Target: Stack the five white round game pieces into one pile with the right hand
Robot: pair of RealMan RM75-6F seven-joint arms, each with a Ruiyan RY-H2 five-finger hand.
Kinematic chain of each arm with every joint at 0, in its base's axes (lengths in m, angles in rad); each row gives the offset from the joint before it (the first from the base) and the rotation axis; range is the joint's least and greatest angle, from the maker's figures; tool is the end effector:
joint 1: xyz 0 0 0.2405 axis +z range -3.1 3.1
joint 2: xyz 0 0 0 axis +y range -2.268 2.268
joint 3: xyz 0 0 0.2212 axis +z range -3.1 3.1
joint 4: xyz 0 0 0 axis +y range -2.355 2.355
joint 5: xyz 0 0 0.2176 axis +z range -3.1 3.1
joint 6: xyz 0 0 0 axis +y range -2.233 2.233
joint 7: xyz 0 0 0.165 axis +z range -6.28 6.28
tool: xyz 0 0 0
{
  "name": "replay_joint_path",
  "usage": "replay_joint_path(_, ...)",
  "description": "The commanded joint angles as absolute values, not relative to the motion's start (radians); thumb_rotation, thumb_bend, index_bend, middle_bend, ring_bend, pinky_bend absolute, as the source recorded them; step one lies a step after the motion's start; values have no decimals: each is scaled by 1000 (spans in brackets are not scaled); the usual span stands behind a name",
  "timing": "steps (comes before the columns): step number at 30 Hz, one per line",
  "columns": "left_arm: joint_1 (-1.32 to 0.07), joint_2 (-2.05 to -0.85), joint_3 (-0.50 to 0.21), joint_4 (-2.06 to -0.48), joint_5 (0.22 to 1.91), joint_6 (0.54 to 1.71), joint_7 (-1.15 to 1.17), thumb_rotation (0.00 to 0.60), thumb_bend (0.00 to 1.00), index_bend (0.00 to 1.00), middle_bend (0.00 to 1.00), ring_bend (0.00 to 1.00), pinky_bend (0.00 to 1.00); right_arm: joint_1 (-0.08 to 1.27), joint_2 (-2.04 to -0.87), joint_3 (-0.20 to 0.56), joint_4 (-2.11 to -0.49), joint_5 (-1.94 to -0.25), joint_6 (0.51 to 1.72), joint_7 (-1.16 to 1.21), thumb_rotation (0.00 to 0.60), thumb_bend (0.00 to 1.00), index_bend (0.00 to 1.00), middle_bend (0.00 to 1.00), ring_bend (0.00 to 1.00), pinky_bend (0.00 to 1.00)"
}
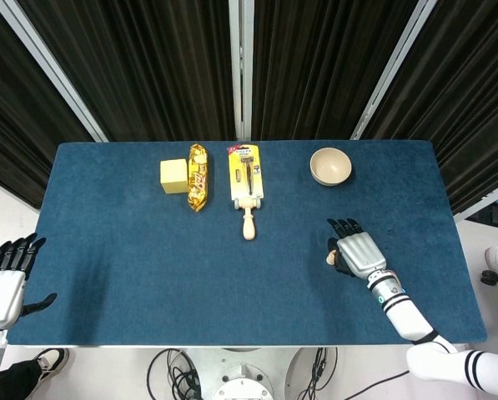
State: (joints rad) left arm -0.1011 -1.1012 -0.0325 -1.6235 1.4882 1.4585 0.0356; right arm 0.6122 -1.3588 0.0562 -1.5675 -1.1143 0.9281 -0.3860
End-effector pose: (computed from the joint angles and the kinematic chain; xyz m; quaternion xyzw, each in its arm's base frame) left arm -0.2840 0.2007 0.1351 -0.6098 -0.3853 -0.3671 0.5874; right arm -0.1994 -0.3064 -0.0027 0.7652 -0.3864 0.2586 0.4452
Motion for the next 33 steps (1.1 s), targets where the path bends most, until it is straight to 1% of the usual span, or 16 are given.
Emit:
replay_joint_path(1, -101, -1101, -32, -1624, 1488, 1459, 36, 600, 136, 77, 0, 0, 0, 609, -1357, 54, -1571, -1115, 933, -389, 355, 855, 413, 0, 0, 0)
replay_joint_path(8, -100, -1101, -32, -1626, 1490, 1460, 39, 600, 137, 77, 0, 0, 0, 603, -1357, 50, -1574, -1118, 944, -392, 354, 856, 412, 0, 0, 0)
replay_joint_path(11, -100, -1102, -32, -1625, 1490, 1460, 40, 600, 137, 77, 0, 0, 0, 600, -1356, 56, -1575, -1126, 955, -382, 354, 856, 378, 0, 0, 0)
replay_joint_path(13, -100, -1102, -33, -1625, 1489, 1461, 39, 600, 136, 77, 0, 0, 0, 596, -1352, 62, -1576, -1133, 965, -371, 352, 856, 294, 0, 0, 0)
replay_joint_path(17, -100, -1102, -34, -1622, 1488, 1462, 37, 600, 136, 77, 0, 0, 0, 574, -1323, 72, -1596, -1163, 1022, -356, 335, 847, 64, 0, 0, 0)
replay_joint_path(18, -100, -1102, -34, -1621, 1488, 1463, 37, 600, 136, 77, 0, 0, 0, 562, -1310, 70, -1607, -1182, 1046, -345, 330, 841, 23, 0, 0, 0)
replay_joint_path(20, -98, -1101, -35, -1620, 1488, 1465, 36, 600, 137, 77, 0, 0, 0, 519, -1272, 56, -1632, -1246, 1127, -321, 326, 814, 0, 0, 0, 0)
replay_joint_path(21, -98, -1100, -35, -1620, 1487, 1466, 36, 600, 137, 77, 0, 0, 0, 495, -1255, 46, -1640, -1281, 1172, -310, 323, 759, 0, 0, 0, 0)
replay_joint_path(22, -97, -1100, -35, -1619, 1487, 1468, 36, 600, 136, 77, 0, 0, 0, 468, -1240, 36, -1643, -1318, 1225, -301, 318, 684, 0, 0, 0, 0)
replay_joint_path(23, -96, -1100, -35, -1617, 1487, 1470, 38, 600, 137, 77, 0, 0, 0, 429, -1221, 21, -1641, -1363, 1297, -293, 315, 593, 0, 0, 0, 0)
replay_joint_path(24, -95, -1100, -35, -1616, 1486, 1471, 39, 600, 137, 77, 0, 0, 0, 399, -1209, 10, -1635, -1395, 1351, -288, 312, 479, 0, 0, 0, 0)
replay_joint_path(26, -93, -1101, -37, -1614, 1484, 1475, 41, 600, 137, 77, 0, 0, 0, 334, -1183, -15, -1611, -1446, 1453, -274, 311, 329, 0, 0, 0, 0)
replay_joint_path(27, -92, -1101, -37, -1614, 1483, 1477, 41, 600, 137, 77, 0, 0, 0, 308, -1172, -24, -1604, -1453, 1482, -265, 310, 273, 0, 0, 0, 0)
replay_joint_path(29, -90, -1102, -40, -1610, 1483, 1483, 42, 600, 137, 77, 0, 0, 0, 260, -1150, -37, -1589, -1451, 1523, -233, 310, 235, 0, 0, 0, 0)
replay_joint_path(33, -90, -1111, -43, -1596, 1491, 1494, 48, 600, 136, 77, 0, 0, 0, 208, -1131, -37, -1560, -1424, 1543, -173, 309, 210, 0, 0, 0, 0)
